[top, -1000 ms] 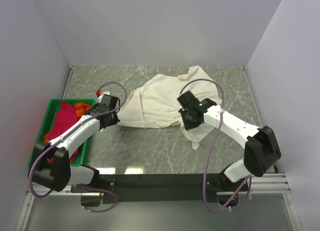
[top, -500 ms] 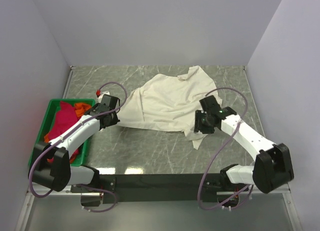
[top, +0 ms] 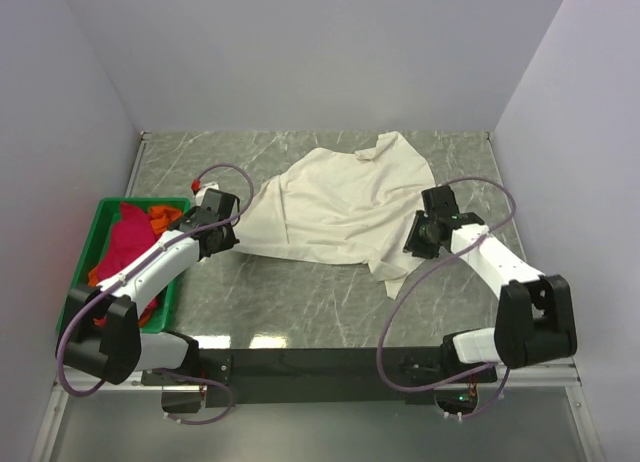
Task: Fold and stack the t-shirts
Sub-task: Flatten the tshirt out
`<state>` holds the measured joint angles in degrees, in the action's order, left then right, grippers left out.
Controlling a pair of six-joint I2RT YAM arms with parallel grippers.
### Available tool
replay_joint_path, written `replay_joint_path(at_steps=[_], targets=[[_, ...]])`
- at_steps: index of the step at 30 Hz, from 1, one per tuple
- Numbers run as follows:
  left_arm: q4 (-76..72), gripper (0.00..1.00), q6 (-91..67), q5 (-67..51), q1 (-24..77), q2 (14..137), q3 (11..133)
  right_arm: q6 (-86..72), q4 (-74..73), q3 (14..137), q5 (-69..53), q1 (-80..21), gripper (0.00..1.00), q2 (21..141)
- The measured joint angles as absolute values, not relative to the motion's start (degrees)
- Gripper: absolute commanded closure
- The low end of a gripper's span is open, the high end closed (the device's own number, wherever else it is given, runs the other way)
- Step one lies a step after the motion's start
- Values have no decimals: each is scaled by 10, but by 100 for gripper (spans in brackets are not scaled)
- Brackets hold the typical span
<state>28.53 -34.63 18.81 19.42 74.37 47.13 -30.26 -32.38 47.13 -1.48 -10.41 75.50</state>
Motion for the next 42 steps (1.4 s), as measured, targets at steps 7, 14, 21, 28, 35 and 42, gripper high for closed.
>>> replay_joint_path(at_steps=[7,14,21,28,35,42], targets=[[285,99,-347,194,194,740,471,-320,-271,457,-39,-88,68,850],[286,99,-347,199,194,740,471,-326,-263,485,-43,-57,67,905],[286,99,-347,201,194,737,471,-325,-274,544,-26,-22,65,958],[286,99,-347,200,194,733,471,-317,-283,580,19,55,65,984],[285,99,-347,198,194,732,471,-308,-285,516,98,69,62,906],[285,99,-347,198,192,724,471,-319,-294,446,89,58,47,764]])
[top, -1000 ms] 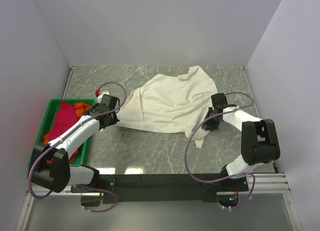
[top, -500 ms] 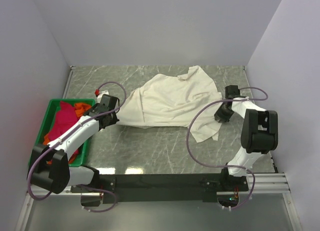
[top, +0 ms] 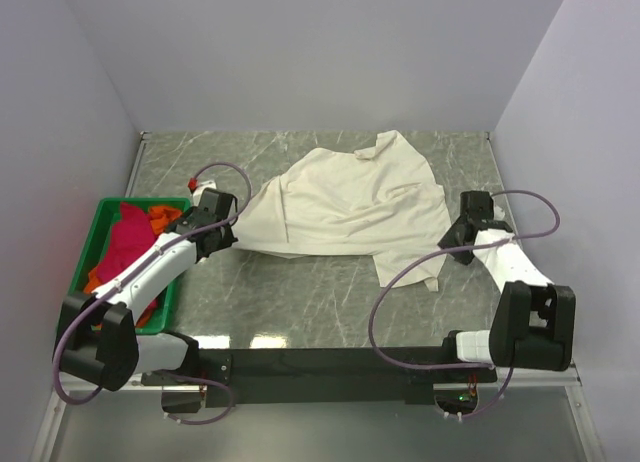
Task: Fold and stack the t-shirts
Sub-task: Flatten the tshirt out
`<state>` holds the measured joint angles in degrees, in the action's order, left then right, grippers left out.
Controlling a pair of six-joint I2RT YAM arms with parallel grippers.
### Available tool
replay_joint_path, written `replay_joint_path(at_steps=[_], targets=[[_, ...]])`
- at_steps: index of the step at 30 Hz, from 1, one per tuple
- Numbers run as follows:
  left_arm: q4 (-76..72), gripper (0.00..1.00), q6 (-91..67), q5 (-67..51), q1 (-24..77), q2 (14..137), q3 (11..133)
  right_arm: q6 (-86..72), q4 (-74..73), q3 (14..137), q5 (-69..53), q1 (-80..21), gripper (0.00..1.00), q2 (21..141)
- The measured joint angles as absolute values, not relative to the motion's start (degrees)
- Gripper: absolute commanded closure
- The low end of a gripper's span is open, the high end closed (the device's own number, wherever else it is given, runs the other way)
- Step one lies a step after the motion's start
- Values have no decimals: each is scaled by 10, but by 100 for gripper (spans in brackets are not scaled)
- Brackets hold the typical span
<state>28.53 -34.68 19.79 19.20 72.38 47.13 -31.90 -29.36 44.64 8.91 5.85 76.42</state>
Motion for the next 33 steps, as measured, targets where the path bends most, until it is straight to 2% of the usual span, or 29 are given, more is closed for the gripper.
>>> replay_joint_path(at_steps=[5,9,18,24,33], targets=[[285,99,-347,198,192,719,471,-323,-317,399,65,55,46,733],[285,99,-347,196,191,710,471,-319,-326,378,49,42,50,731],[285,99,-347,194,190,703,471,-321,-365,371,60,-87,51,719],[285,99,-347,193,190,702,471,-327,-401,377,83,-132,50,733],[285,99,-347,192,190,689,470,-380,-437,378,124,-117,48,710]])
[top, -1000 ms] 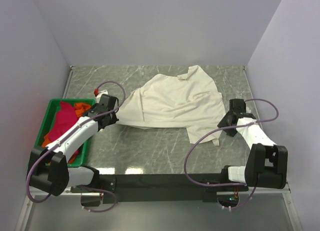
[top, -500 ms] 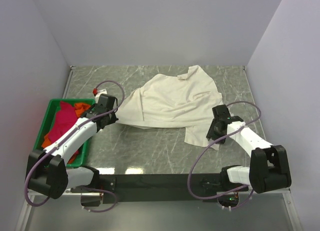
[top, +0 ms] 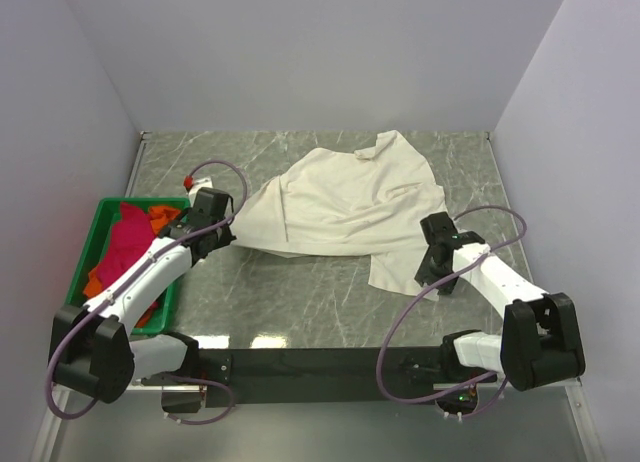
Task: Fold and stack the t-shirts
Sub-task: Flatten the tshirt out
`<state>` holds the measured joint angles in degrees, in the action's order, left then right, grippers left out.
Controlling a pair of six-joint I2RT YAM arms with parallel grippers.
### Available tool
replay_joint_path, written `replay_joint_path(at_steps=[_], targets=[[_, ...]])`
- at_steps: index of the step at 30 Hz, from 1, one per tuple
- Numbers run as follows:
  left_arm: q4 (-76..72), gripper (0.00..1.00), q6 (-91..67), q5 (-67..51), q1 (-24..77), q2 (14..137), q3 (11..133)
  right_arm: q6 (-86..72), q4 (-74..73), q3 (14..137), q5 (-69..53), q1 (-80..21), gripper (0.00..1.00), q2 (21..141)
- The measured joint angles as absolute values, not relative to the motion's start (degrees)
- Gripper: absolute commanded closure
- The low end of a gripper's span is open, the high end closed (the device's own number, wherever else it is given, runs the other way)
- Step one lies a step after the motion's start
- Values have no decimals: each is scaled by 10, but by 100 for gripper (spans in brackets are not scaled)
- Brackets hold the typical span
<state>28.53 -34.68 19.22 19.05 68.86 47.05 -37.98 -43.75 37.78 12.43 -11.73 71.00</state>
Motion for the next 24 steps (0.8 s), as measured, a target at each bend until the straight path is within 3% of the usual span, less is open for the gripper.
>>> replay_joint_path(at_steps=[10,24], targets=[[285,99,-347,187,189,672,465,-394,-416,355,94,-20,47,702],[285,99,-347,187,189,665,462,-391,-384,332,49,-7,49,703]])
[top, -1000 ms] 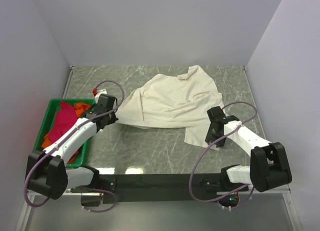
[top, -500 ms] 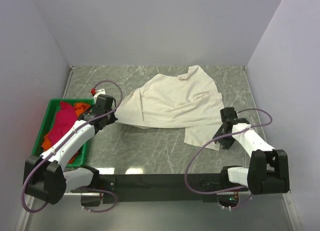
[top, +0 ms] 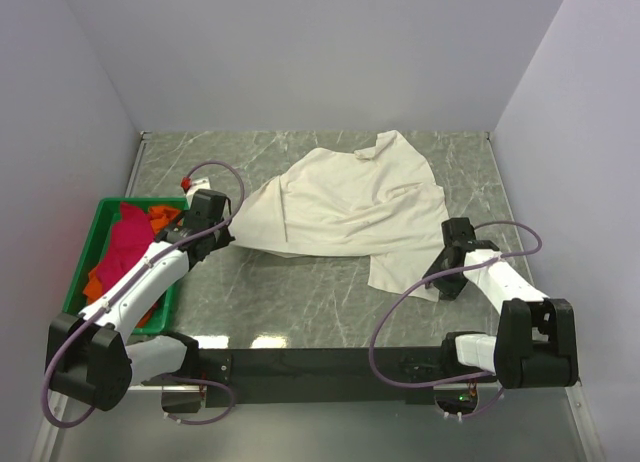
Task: Fold and stack the t-shirts
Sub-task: Flatten the tshirt out
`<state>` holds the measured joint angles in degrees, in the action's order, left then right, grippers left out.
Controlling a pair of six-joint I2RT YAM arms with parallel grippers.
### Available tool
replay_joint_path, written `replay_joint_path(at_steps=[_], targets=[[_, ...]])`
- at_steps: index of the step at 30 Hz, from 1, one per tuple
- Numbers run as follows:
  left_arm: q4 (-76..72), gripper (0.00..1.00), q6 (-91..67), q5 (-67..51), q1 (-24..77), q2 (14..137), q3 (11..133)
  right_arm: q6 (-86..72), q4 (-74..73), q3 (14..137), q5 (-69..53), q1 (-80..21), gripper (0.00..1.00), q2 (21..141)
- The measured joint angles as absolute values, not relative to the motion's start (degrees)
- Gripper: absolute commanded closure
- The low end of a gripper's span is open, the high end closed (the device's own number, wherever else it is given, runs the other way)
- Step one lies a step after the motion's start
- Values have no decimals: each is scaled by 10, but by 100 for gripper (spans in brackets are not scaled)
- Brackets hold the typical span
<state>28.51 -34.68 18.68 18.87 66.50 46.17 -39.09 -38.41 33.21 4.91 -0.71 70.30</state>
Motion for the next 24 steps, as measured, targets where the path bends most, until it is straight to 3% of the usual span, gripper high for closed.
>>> replay_joint_path(at_steps=[8,14,24], targets=[[285,99,-347,187,189,665,462,-375,-390,344,67,-5,50,697],[285,99,-347,187,188,665,462,-335,-382,444,96,40,50,693],[285,99,-347,188,188,666,462,-305,-302,512,54,81,50,801]])
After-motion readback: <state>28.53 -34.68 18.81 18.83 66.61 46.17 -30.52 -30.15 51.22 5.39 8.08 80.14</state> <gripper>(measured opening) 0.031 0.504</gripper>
